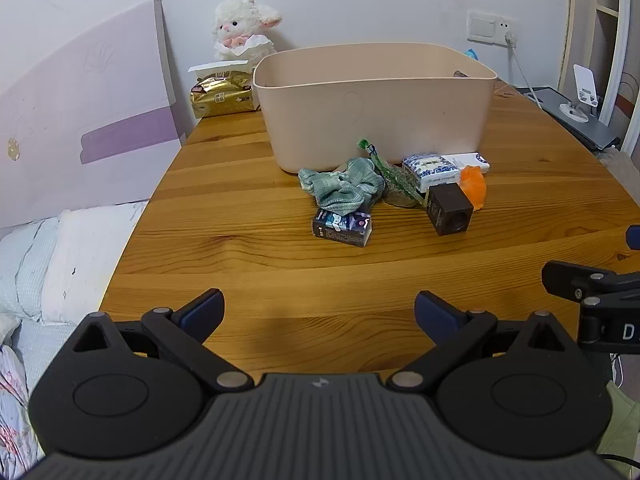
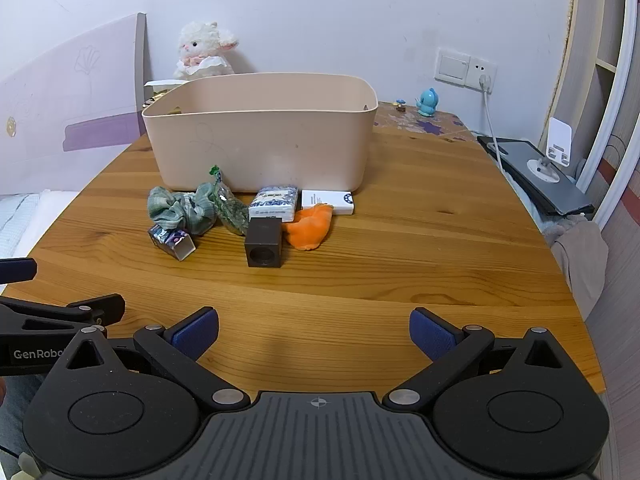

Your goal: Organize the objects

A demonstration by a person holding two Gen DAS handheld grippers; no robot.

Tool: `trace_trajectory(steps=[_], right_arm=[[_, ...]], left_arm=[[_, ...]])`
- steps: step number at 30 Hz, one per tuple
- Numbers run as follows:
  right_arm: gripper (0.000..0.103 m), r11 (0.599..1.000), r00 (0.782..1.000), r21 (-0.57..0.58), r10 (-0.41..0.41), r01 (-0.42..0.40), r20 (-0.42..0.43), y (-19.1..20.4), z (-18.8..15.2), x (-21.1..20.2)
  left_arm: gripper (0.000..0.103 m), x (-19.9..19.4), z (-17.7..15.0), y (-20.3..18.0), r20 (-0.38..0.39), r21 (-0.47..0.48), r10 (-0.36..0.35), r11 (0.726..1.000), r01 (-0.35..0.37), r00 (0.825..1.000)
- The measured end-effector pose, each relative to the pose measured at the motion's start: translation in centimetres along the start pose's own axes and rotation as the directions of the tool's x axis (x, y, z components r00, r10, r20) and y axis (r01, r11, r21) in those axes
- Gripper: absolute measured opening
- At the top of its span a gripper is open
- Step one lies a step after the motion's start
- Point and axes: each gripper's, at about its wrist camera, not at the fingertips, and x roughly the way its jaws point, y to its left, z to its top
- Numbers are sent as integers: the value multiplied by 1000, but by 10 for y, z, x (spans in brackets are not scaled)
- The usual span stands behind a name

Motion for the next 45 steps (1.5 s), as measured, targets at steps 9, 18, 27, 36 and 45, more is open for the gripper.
trace_trajectory(steps=[9, 18, 27, 36, 45], right_arm=[[103, 1000, 1000, 0, 6, -6, 7, 0, 1, -2], [103, 1000, 1000, -7, 5, -5, 11, 1, 2, -4], [103, 1000, 1000, -18, -1, 1, 17, 1, 3, -5], [103, 1000, 1000, -25, -6, 7, 22, 3, 3, -7], [103, 1000, 1000, -28, -10, 11, 24, 3, 5, -6]], left_arm=[[102, -5, 1, 1, 14, -4, -7, 1000, 7, 1000], [102, -7, 2, -3, 23, 16, -17, 1000, 17, 1000], [102, -6, 2, -4, 20, 17, -24, 1000, 24, 1000], [102, -3, 4, -3, 12, 18, -20, 1000, 20, 1000], [101, -3, 4, -5, 11, 31, -30, 999, 30, 999]])
